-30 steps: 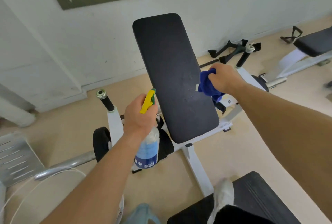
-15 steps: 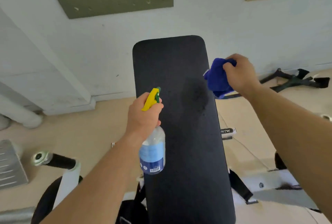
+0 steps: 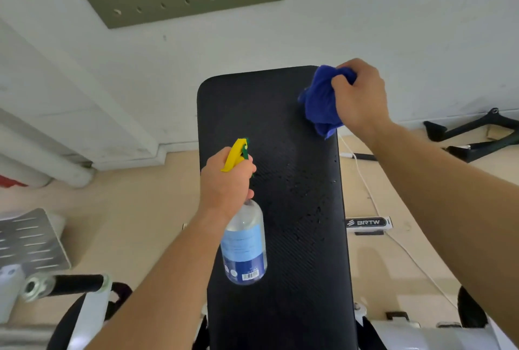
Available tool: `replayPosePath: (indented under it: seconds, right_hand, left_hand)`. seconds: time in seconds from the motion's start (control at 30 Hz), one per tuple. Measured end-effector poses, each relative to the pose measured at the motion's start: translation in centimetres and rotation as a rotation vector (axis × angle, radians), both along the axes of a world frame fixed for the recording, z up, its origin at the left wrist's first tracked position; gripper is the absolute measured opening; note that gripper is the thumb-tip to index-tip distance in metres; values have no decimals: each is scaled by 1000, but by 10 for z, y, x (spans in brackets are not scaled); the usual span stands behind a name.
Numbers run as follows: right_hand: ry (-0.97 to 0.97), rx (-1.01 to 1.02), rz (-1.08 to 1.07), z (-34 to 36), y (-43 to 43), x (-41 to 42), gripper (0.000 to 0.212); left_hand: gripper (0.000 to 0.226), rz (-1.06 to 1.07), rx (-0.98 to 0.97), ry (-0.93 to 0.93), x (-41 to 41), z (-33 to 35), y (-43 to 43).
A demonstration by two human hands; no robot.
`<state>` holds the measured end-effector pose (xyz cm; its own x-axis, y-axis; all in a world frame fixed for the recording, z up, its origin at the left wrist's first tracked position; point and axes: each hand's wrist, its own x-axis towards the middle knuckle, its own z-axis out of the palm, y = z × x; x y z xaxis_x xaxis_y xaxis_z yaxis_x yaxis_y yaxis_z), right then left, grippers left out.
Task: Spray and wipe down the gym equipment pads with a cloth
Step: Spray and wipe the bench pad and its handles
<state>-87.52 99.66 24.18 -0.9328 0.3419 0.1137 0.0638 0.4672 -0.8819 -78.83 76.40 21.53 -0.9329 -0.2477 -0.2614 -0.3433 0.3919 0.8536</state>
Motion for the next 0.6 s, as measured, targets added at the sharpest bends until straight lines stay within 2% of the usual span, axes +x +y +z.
replayPosePath:
  seconds: [0.13, 0.33, 0.5, 0.6]
  right_hand:
    - [-3, 1, 13, -2, -16, -9, 20]
    - [14, 66, 46, 5, -45, -26, 19]
    - [129, 93, -76, -2, -59, -29, 15]
    - [194, 117, -29, -16, -72, -32, 21]
  left_hand:
    - [17, -29, -15, -13, -1, -5, -18]
    - [14, -67, -13, 0, -21, -15, -37]
    - [20, -95, -3, 13, -34, -26, -42]
    - [18, -79, 13, -3, -33, -33, -50]
